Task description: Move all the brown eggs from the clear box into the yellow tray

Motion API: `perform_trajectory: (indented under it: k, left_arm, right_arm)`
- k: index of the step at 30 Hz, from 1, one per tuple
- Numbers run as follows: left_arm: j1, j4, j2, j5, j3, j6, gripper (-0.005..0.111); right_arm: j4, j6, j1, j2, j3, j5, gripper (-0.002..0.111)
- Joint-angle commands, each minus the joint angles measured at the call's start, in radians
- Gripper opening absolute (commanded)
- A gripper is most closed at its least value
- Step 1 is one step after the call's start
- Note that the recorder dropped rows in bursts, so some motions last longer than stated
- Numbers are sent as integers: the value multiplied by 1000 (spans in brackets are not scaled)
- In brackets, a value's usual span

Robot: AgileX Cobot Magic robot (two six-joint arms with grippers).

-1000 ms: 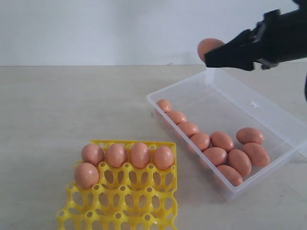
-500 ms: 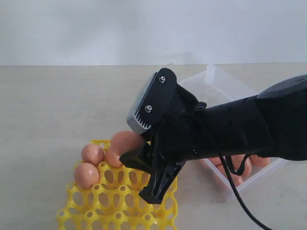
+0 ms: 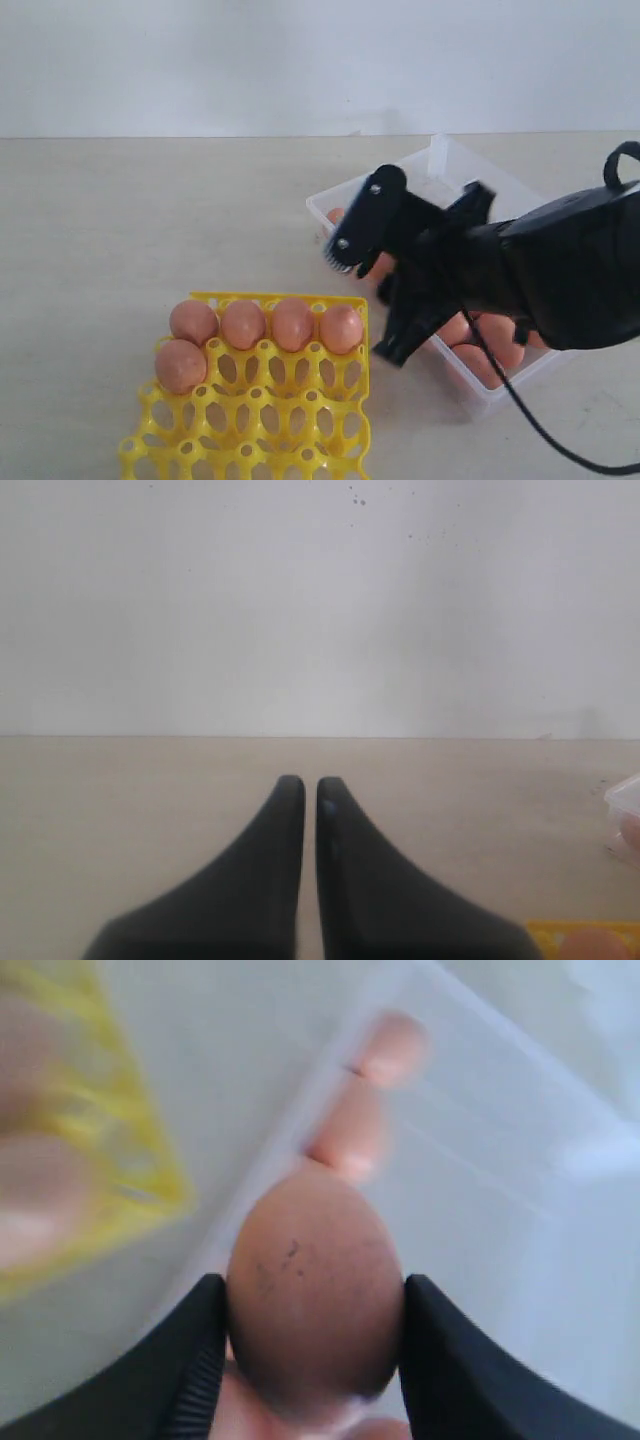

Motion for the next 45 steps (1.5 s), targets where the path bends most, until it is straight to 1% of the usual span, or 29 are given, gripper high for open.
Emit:
perform_trajectory:
  k: [1, 3, 6, 8, 10, 11, 12, 14, 15, 18, 20, 22, 24, 25, 26, 27, 30, 33, 35, 37, 38, 41, 45]
  left_arm:
    - [1, -3, -4, -7, -3, -7, 4]
    - [1, -3, -4, -7, -3, -7, 4]
    - [1, -3, -4, -7, -3, -7, 4]
    - [1, -3, -4, -7, -3, -7, 4]
    - [1, -3, -4, -7, -3, -7, 4]
    - [1, -3, -4, -7, -3, -7, 4]
    - [1, -3, -4, -7, -3, -7, 4]
    - [1, -3, -4, -7, -3, -7, 4]
    - [1, -3, -4, -7, -3, -7, 4]
    - [1, -3, -4, -7, -3, -7, 4]
    - [1, -3, -4, -7, -3, -7, 4]
    - [1, -3, -4, -7, -3, -7, 4]
    - [1, -3, -4, -7, -3, -7, 4]
    - [1, -3, -4, -7, -3, -7, 4]
    - [1, -3, -4, -7, -3, -7, 4]
    - [1, -3, -4, -7, -3, -7, 4]
    - [1, -3, -4, -7, -3, -7, 4]
    - [1, -3, -4, -4, -3, -7, 4]
    - [1, -3, -4, -7, -3, -7, 4]
    - [1, -3, -4, -7, -3, -7, 4]
    - [1, -3, -4, -7, -3, -7, 4]
    - [1, -3, -4, -7, -3, -7, 4]
    - [1, -3, -4, -7, -3, -7, 4]
  right_arm:
    - [-294, -10, -18, -6, 5, -666, 0]
    - [-474, -10, -52, -6, 5, -878, 0]
    - [-796, 5, -123, -29, 3, -895, 0]
    - [-1044, 63, -155, -55, 1, -895, 0]
    - [-1223, 193, -169, -85, -21, -895, 0]
    - [-1268, 262, -169, -101, -39, -895, 0]
    - [-1317, 396, -169, -119, -58, -895, 0]
    - [-1349, 648, -167, -155, -99, -803, 0]
    - [-1350, 877, -167, -182, -130, -704, 0]
    - [-1345, 1379, -171, -235, -200, -449, 0]
    - [-1381, 1609, -169, -256, -226, -286, 0]
    - [-1549, 1881, -169, -266, -231, -141, 0]
    - [-1873, 2230, -167, -265, -220, -19, 0]
    - [-2023, 2368, -159, -256, -207, -9, 0]
    - [-2165, 2467, -156, -233, -192, -95, 0]
    - [-2262, 2563, -156, -208, -181, -194, 0]
    - [-2461, 2853, -156, -100, -169, -436, 0]
    - [-2597, 2994, -156, 20, -170, -557, 0]
    - [-2641, 3013, -153, 93, -169, -640, 0]
    - [-2639, 3013, -135, 151, -147, -732, 0]
    - [-2639, 3013, -125, 168, -137, -747, 0]
    - [-2641, 2980, -80, 199, -89, -702, 0]
    - [-2634, 2915, -19, 199, -41, -500, 0]
